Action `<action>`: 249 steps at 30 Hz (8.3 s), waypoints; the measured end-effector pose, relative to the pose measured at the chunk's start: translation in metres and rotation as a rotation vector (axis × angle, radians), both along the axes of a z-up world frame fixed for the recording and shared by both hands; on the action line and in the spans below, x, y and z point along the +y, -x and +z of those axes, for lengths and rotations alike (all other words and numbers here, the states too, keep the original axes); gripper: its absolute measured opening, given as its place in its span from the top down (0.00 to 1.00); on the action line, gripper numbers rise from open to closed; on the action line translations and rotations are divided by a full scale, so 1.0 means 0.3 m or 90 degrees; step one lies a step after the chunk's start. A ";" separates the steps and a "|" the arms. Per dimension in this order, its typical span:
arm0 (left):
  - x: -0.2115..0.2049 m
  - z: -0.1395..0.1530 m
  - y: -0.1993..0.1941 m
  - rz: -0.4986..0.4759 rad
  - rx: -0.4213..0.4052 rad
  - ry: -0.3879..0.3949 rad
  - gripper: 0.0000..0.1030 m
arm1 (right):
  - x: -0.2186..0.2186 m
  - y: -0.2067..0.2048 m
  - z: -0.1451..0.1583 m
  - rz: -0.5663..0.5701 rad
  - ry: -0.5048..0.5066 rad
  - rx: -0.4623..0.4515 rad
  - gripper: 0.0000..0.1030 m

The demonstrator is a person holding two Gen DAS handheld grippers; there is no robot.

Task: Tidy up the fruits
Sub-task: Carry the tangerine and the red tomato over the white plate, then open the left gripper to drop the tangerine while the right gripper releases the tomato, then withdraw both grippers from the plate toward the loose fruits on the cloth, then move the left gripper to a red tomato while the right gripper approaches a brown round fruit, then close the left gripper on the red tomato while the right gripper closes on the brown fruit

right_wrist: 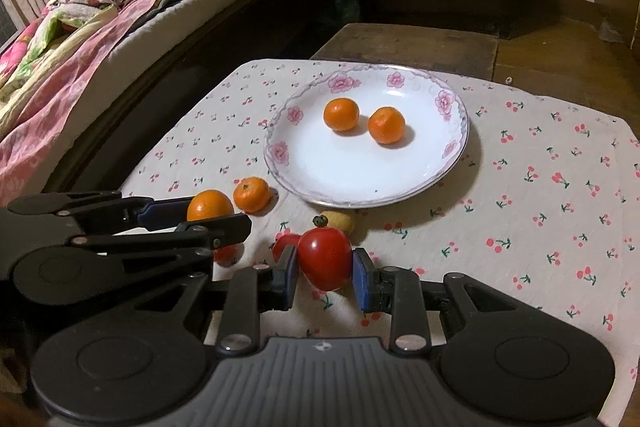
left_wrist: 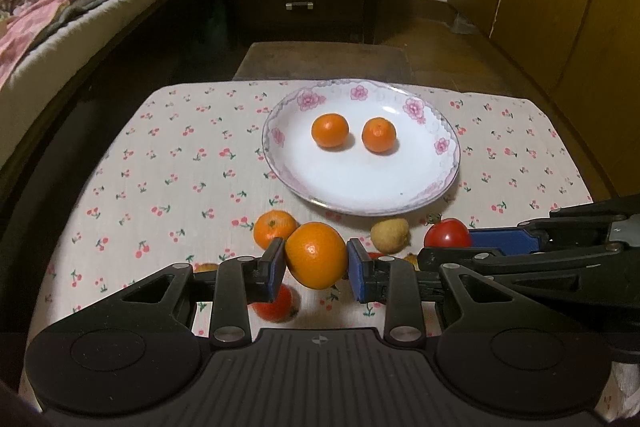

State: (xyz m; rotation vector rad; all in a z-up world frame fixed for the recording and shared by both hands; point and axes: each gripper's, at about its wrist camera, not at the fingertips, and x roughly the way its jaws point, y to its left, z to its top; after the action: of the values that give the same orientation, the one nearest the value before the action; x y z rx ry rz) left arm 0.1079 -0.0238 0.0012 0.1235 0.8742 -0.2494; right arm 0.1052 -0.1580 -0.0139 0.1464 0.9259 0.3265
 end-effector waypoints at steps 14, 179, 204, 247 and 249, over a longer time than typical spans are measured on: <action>-0.041 0.020 -0.117 0.001 -0.021 -0.008 0.62 | -0.032 -0.107 0.020 -0.030 -0.001 -0.017 0.71; 0.149 -0.092 -0.020 0.016 0.093 0.024 0.46 | 0.025 -0.072 -0.066 0.073 -0.015 0.034 0.67; 0.098 -0.122 -0.026 -0.017 0.094 0.016 0.48 | 0.027 -0.071 -0.055 0.073 -0.005 0.028 0.66; 0.033 -0.139 -0.034 -0.075 0.073 -0.016 0.66 | 0.048 -0.059 -0.112 0.104 0.037 0.032 0.73; 0.033 -0.141 -0.033 -0.075 0.074 -0.015 0.67 | 0.049 -0.059 -0.112 0.103 0.038 0.033 0.73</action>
State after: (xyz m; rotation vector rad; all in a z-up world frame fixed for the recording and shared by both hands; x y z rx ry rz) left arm 0.1179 -0.0140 -0.0409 0.1840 0.9868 -0.3585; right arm 0.1228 -0.1433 -0.0476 0.0254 1.0003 0.4460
